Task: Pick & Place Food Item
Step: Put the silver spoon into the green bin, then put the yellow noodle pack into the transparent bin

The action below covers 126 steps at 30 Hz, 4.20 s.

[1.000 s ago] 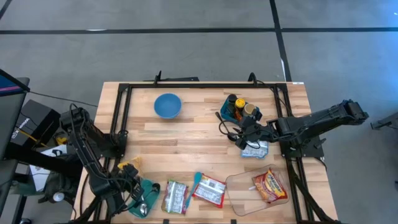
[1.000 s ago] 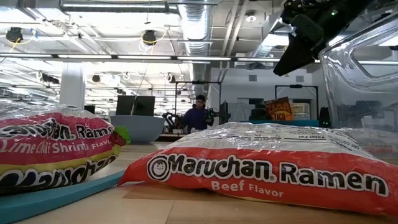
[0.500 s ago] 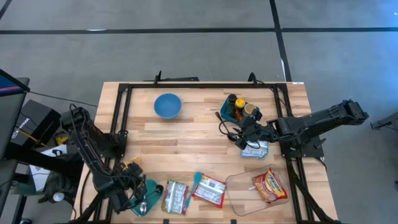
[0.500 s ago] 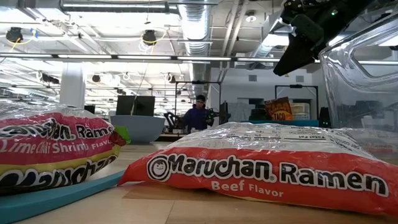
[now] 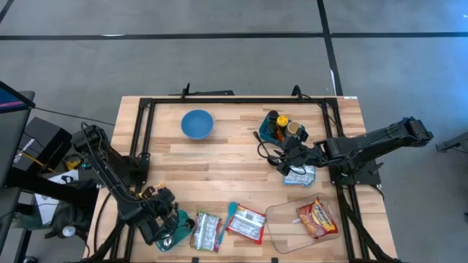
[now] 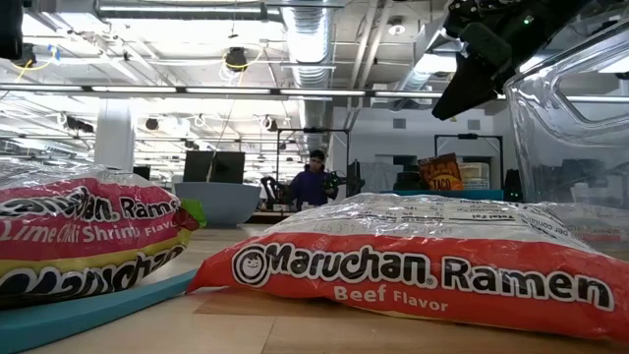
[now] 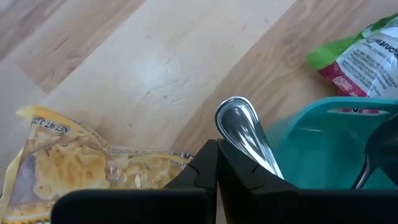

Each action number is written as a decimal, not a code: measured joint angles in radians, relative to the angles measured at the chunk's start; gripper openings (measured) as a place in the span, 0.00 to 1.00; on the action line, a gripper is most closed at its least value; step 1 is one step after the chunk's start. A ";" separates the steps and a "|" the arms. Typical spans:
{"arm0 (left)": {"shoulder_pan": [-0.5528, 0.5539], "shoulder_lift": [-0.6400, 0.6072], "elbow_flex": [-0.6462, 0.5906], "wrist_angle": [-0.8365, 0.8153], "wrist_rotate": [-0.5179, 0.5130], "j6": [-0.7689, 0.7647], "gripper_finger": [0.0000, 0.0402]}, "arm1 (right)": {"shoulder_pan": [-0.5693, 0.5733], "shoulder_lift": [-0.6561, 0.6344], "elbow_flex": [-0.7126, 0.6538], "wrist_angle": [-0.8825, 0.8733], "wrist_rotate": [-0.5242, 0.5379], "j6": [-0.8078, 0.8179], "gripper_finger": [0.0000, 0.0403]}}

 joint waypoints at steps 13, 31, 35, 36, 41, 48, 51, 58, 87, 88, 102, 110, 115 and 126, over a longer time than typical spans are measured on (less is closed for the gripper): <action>0.000 -0.086 0.000 -0.041 -0.012 0.000 0.00 | 0.000 0.000 0.000 0.000 0.000 -0.001 0.37; 0.163 -0.297 0.001 -0.389 0.155 0.009 0.00 | -0.002 0.000 0.000 0.003 0.002 -0.002 0.37; 0.177 -0.316 0.001 -0.391 0.240 0.005 0.00 | -0.002 0.000 0.000 0.003 0.002 -0.002 0.37; 0.179 -0.320 0.001 -0.391 0.266 0.001 0.00 | -0.002 0.000 0.000 0.003 0.002 -0.002 0.37; 0.180 -0.325 0.001 -0.414 0.380 -0.028 0.00 | -0.002 0.000 0.000 0.003 0.002 -0.002 0.37; 0.179 -0.325 0.000 -0.502 0.481 -0.064 0.00 | -0.001 0.000 0.000 0.003 0.002 -0.002 0.37; 0.178 -0.330 -0.011 -0.503 0.485 -0.065 0.00 | -0.001 0.000 0.000 0.003 0.002 -0.002 0.37; 0.160 -0.411 -0.122 -0.435 0.554 -0.108 0.00 | 0.000 0.000 0.000 0.002 0.001 -0.002 0.37; 0.113 -0.341 -0.187 -0.173 0.614 0.004 0.00 | -0.001 0.000 0.000 0.007 0.002 0.001 0.37; 0.111 -0.335 -0.188 -0.172 0.629 0.004 0.00 | -0.001 0.000 0.000 0.007 0.002 0.001 0.37; 0.104 -0.313 -0.215 -0.050 0.617 0.005 0.00 | -0.002 0.000 0.000 0.007 0.002 0.000 0.37; 0.104 -0.314 -0.263 0.012 0.542 0.000 0.00 | -0.001 0.000 0.000 0.007 0.002 0.000 0.37; 0.104 -0.314 -0.263 0.020 0.459 0.000 0.00 | -0.001 0.000 0.000 0.007 0.002 0.000 0.37; 0.104 -0.314 -0.262 0.019 0.213 0.000 0.00 | -0.001 0.000 0.000 0.007 0.002 0.000 0.37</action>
